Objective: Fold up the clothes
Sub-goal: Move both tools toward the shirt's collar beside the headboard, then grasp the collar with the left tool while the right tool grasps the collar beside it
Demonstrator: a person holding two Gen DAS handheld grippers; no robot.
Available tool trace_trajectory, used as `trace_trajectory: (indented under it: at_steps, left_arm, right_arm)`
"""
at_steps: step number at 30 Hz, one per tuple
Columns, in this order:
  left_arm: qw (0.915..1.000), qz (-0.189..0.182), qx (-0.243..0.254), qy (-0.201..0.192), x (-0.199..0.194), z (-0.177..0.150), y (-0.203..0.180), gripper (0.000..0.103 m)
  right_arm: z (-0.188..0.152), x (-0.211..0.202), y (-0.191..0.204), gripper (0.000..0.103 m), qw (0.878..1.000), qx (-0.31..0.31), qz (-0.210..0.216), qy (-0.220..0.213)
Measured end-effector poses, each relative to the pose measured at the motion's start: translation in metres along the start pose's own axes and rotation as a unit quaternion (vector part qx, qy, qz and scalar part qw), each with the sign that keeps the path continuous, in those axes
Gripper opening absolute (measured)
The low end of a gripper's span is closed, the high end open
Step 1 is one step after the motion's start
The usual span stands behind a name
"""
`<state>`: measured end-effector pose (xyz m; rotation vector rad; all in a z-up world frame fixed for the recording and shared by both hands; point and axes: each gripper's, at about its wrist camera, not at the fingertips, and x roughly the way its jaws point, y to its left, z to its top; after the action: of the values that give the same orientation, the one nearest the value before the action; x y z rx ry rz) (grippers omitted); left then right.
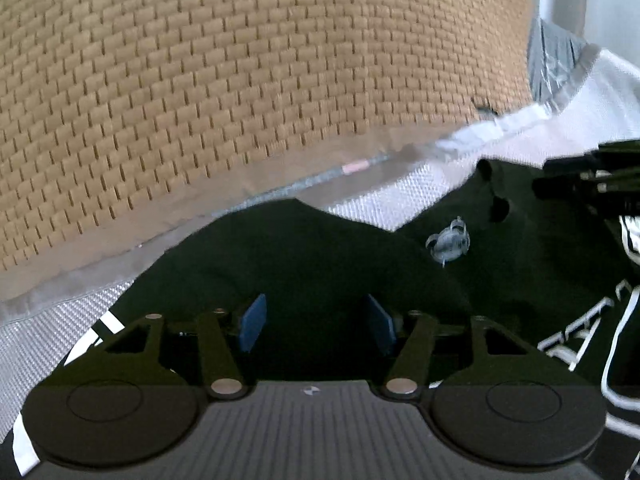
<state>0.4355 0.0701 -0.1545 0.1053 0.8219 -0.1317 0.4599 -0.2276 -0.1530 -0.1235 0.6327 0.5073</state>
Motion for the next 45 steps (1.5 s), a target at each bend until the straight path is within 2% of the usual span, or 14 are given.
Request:
trace_trajectory:
  at_steps: [6,12,17,19,21,27,32,37,38,39,40,41,43,45]
  left_arm:
    - [1.0000,0.007,0.002,0.006,-0.003,-0.003,0.003,0.012]
    - [0.9987,0.039,-0.018,0.025,-0.010,-0.012,0.012,0.003]
    - [0.9959,0.067,-0.042,0.044,-0.021,-0.024,0.040,0.004]
    - [0.9953,0.079,-0.028,0.050,-0.025,-0.029,0.041,0.004]
    - [0.9946,0.091,-0.017,0.049,-0.029,-0.033,0.039,0.004]
    - [0.9915,0.112,-0.050,0.043,-0.047,-0.050,0.049,0.004]
    - [0.9874,0.105,-0.106,0.053,-0.061,-0.064,0.066,0.004]
    - [0.9859,0.087,-0.121,0.077,-0.065,-0.053,0.063,0.004]
    - [0.9873,0.074,-0.121,0.073,-0.068,-0.047,0.062,0.011]
    - [0.9898,0.057,-0.116,0.058,-0.071,-0.042,0.060,0.028]
    - [0.9923,0.048,-0.107,0.041,-0.075,-0.035,0.056,0.038]
    - [0.9947,0.051,-0.087,0.021,-0.078,-0.027,0.049,0.059]
    - [0.9982,0.045,-0.039,-0.012,-0.079,-0.009,0.035,0.061]
    - [0.9994,0.028,0.006,-0.018,-0.069,0.009,0.024,0.061]
  right_arm:
    - [0.000,0.006,0.011,0.039,1.000,-0.009,0.009,0.005]
    - [-0.005,0.010,0.022,0.039,0.999,-0.040,0.015,0.019]
    - [-0.008,0.011,0.023,0.039,0.999,-0.041,0.018,0.024]
    - [-0.008,0.011,0.024,0.041,0.999,-0.042,0.019,0.024]
    - [-0.009,0.010,0.025,0.043,0.998,-0.047,0.021,0.026]
    - [-0.016,0.009,0.032,0.043,0.997,-0.073,0.020,0.029]
    - [-0.015,0.010,0.032,0.044,0.996,-0.082,0.025,0.030]
    - [-0.011,0.011,0.027,0.044,0.995,-0.097,0.016,0.022]
    - [-0.008,0.012,0.022,0.044,0.995,-0.095,0.013,0.021]
    - [-0.006,0.013,0.017,0.044,0.995,-0.094,0.008,0.019]
    - [-0.004,0.014,0.012,0.045,0.996,-0.092,0.004,0.018]
    - [-0.002,0.014,0.008,0.045,0.996,-0.091,0.000,0.017]
    - [0.001,0.013,-0.001,0.050,0.996,-0.091,0.001,0.013]
    - [0.002,0.015,-0.006,0.054,0.996,-0.089,0.013,0.017]
